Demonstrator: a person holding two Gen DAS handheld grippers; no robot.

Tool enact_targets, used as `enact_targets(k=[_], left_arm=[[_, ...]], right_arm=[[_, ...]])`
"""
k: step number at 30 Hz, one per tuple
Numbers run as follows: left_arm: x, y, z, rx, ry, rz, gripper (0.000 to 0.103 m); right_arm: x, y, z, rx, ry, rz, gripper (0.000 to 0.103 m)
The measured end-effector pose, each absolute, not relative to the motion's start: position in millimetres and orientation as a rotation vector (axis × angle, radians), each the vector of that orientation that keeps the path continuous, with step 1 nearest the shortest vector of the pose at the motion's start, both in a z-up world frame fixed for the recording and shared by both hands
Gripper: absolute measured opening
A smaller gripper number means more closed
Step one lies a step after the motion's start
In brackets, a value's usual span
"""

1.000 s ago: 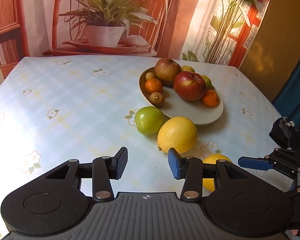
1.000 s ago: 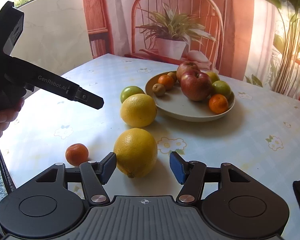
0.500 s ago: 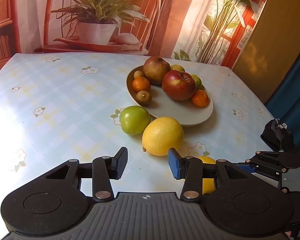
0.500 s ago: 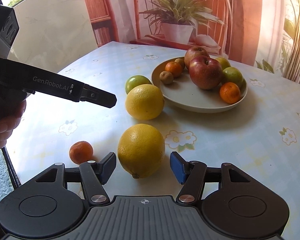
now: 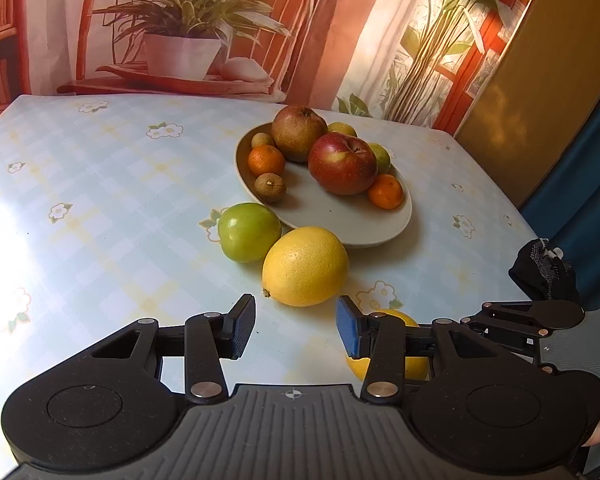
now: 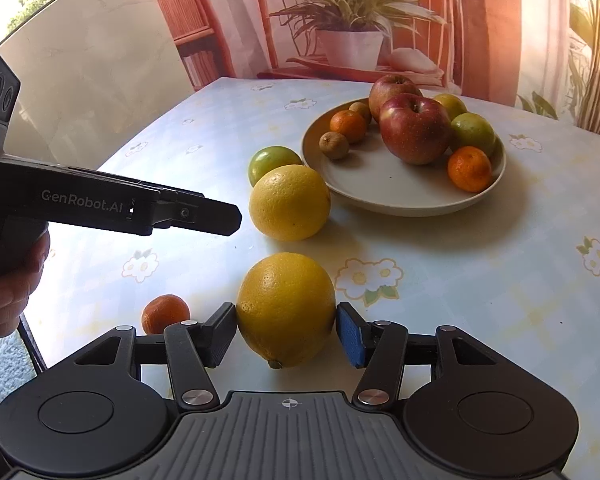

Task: Organize fruits
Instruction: 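Move the right gripper to the large yellow grapefruit on the table, then grasp the yellow grapefruit with the right gripper while the left presses its top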

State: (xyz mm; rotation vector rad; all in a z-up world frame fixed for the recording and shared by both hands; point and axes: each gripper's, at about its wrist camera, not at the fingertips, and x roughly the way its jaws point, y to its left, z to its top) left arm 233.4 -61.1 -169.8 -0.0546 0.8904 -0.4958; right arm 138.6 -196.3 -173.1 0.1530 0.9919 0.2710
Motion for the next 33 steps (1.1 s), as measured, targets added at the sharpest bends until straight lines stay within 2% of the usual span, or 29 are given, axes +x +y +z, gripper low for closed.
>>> enact_targets(k=[33], left_arm=[[232,-97,-191,-0.23,1.021,-0.711,0.046]], right_arm=[[101,-198,-178,0.082,0.903,0.286,0.05]])
